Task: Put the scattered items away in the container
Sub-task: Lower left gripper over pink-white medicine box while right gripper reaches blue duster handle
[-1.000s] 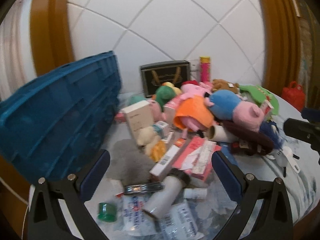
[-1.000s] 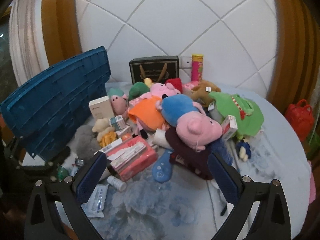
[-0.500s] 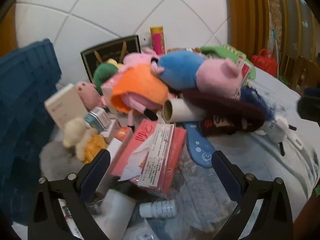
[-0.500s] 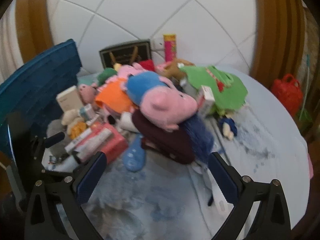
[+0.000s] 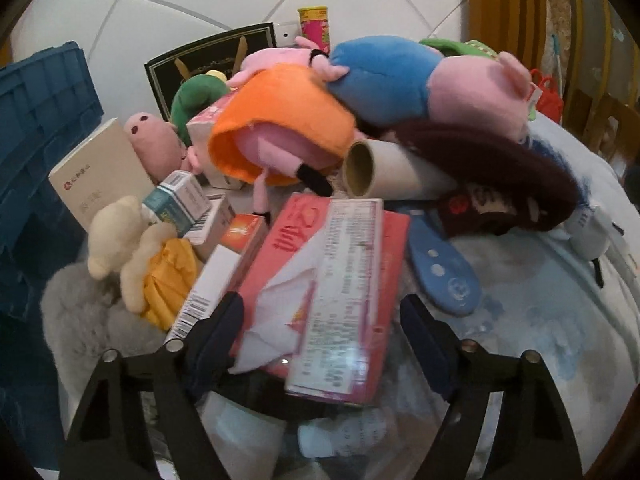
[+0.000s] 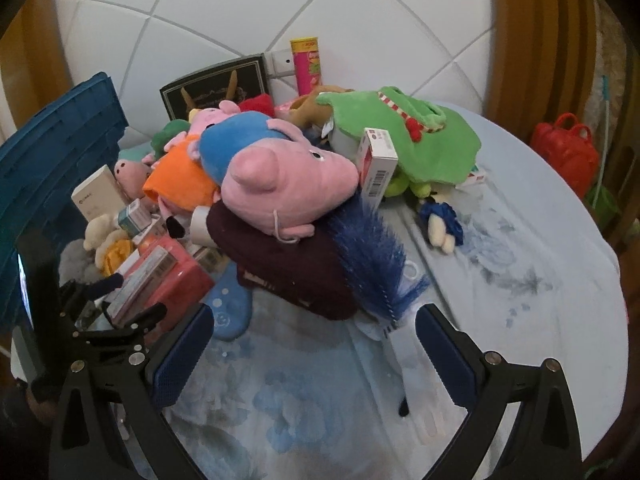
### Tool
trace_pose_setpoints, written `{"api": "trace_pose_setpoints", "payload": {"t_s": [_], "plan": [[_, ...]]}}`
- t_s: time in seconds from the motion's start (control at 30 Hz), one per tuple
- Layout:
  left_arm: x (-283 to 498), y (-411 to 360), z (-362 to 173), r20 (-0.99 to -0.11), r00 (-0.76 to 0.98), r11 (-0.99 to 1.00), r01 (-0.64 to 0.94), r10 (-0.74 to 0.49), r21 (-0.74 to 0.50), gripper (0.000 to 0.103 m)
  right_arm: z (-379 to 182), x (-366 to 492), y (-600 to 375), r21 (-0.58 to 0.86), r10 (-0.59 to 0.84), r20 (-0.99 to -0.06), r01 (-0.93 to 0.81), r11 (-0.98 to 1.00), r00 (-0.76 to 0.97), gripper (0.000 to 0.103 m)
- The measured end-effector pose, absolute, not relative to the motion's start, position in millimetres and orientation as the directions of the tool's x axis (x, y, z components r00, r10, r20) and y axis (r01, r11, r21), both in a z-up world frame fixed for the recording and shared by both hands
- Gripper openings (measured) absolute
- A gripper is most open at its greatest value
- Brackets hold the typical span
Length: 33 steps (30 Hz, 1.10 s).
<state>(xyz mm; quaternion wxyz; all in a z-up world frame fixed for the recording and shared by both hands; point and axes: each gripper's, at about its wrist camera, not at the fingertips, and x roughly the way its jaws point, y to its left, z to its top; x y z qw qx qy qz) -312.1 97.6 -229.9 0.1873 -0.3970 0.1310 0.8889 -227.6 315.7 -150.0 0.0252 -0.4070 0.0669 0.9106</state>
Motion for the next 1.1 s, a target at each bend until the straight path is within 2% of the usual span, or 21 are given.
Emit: {"api": "trace_pose_setpoints", "payload": {"t_s": [0.73,0.77,0.8,0.83,0.87,0.97,1.1], "plan": [[-312,91,-211,-0.749,-0.609,-0.871,-0.483,0.261,0.089,0.081,-154,-242,308,0.123,-0.028,-0.752,-0.099,-0.987,-0.658,0.102],[-312,92,-211,-0.751,-0.605,-0.868,-0.488,0.265,0.087,0.079,-154,-243,308,0.124,-0.029,-0.753,-0.100,-0.987,-0.658,0.102],[-313,93,-214,-0.760,-0.595,-0.866,-0.493,0.261,0.089,0.073,-154,-243,307,0.126,-0.030,-0.753,-0.099,-0.987,-0.658,0.102],[-313,94,-216,-0.769,-0.585,-0.863,-0.498,0.260,0.087,0.054,-154,-243,307,0.126,-0.032,-0.752,-0.097,-0.987,-0.658,0.102],[-314,93,-218,-0.775,-0.568,-0.861,-0.505,0.277,0.063,0.042,-153,-242,307,0.126,-0.033,-0.752,-0.094,-0.988,-0.658,0.102],[-314,94,-218,-0.779,-0.561,-0.861,-0.506,0.280,0.055,0.029,-153,-242,307,0.122,-0.033,-0.753,-0.091,-0.988,-0.657,0.102],[-314,97,-216,-0.779,-0.573,-0.862,-0.500,0.256,0.085,0.028,-155,-242,312,0.136,-0.033,-0.760,-0.109,-0.985,-0.649,0.102]]}}
